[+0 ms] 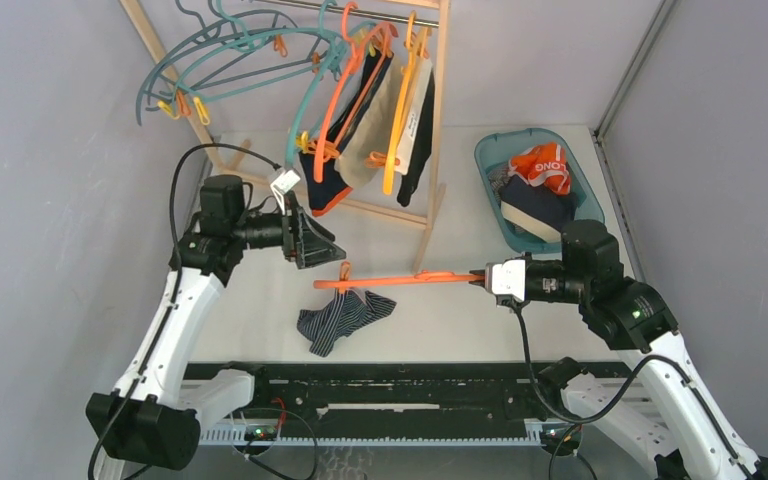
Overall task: Remove the underwear clipped to the hanger
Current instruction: Remove the underwear from the hanger.
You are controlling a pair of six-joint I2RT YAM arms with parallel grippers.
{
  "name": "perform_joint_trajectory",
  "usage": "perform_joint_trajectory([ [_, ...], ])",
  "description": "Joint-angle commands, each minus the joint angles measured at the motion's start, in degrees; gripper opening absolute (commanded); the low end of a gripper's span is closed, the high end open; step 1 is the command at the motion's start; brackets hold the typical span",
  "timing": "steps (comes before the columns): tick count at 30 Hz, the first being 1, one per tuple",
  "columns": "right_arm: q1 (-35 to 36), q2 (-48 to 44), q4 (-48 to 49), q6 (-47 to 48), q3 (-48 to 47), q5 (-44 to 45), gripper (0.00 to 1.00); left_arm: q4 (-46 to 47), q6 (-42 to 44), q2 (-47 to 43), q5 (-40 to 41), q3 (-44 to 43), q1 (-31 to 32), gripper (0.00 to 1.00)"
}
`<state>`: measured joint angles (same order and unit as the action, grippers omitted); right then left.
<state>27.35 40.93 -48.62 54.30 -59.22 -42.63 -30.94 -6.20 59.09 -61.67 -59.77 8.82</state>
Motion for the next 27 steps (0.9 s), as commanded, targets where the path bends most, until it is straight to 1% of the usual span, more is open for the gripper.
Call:
perform_joint_trajectory([
  [1, -0.6, -0.8, 3.4, -0.1, -0.3, -2.6, 0.00, 2.1, -4.1, 0.8, -0.4, 2.3, 1.3, 0.83],
  [4, -0.8, -0.7, 3.4, -0.3, -0.3, -2.7, 0.00, 2.0, -4.6, 1.8, -0.9, 3.1, 2.6, 0.83],
  [12, -1.1, -0.9, 3.6, -0.4, -0.3, -2.6, 0.00, -0.2, -4.9, 5.8, -4.0, 2.8, 3.7, 0.74],
  [17, -1.4, -1.0, 3.8, -0.5, -0.3, -2.6, 0.00, -1.4, -3.2, 6.2, -4.5, 3.1, 4.5, 0.71],
  [25, -1.4, -0.7, 3.6, -0.5, -0.3, -2.1, 0.00, -2.3, -1.7, 4.9, -5.7, 3.7, 4.9, 0.71],
  [27, -1.6, -0.8, 3.8, -0.5, -0.3, -2.1, 0.00, -2.3, -1.8, 4.6, -5.4, 3.9, 4.8, 0.69],
])
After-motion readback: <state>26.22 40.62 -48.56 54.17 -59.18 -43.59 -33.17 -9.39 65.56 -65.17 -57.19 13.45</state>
